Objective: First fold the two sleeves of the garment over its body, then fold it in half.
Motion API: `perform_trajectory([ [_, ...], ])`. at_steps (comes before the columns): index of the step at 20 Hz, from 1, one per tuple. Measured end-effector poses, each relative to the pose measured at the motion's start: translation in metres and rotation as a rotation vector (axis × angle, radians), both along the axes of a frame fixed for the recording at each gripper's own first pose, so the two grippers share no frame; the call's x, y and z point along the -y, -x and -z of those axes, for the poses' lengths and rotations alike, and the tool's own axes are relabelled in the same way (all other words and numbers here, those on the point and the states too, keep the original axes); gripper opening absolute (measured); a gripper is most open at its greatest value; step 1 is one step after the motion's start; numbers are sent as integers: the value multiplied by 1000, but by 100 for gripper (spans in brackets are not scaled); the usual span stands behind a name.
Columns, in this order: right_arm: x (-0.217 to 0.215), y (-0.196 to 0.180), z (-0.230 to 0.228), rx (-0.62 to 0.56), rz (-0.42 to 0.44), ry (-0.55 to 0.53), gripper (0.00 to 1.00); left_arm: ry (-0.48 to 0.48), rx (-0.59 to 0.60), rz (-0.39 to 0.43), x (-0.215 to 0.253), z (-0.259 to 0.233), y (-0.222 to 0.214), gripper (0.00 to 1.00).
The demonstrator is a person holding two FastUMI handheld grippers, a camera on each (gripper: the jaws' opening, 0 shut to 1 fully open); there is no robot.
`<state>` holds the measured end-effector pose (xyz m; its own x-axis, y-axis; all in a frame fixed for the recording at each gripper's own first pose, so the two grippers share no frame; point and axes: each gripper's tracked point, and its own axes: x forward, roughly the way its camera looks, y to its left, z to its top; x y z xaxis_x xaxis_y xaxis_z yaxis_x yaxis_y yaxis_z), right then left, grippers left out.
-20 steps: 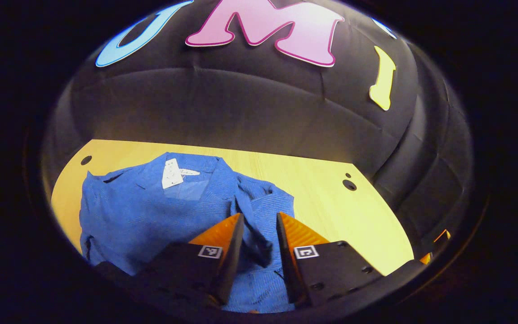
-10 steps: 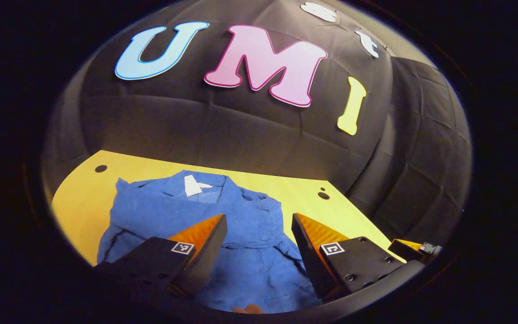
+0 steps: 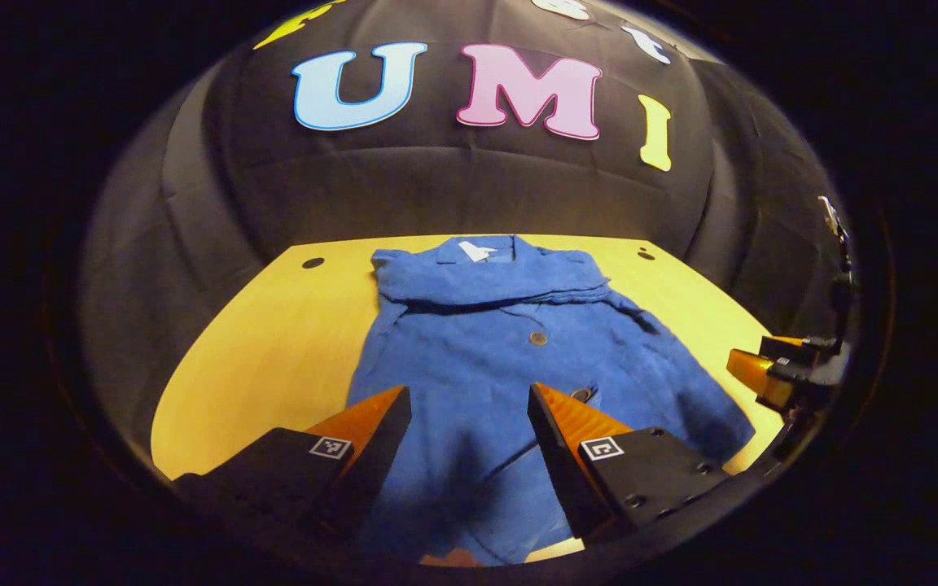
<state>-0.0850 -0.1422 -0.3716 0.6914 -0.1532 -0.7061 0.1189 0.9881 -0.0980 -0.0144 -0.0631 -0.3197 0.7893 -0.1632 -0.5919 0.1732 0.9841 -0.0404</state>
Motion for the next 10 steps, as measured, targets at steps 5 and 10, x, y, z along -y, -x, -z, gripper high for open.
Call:
perform_trajectory([
  [5,-4,33,19,-86,28,21,100,-50,-115,-77,-47,36,54,85],
  [10,1,55,34,-150,83,19,100,-4,-224,-124,-58,64,78,85],
])
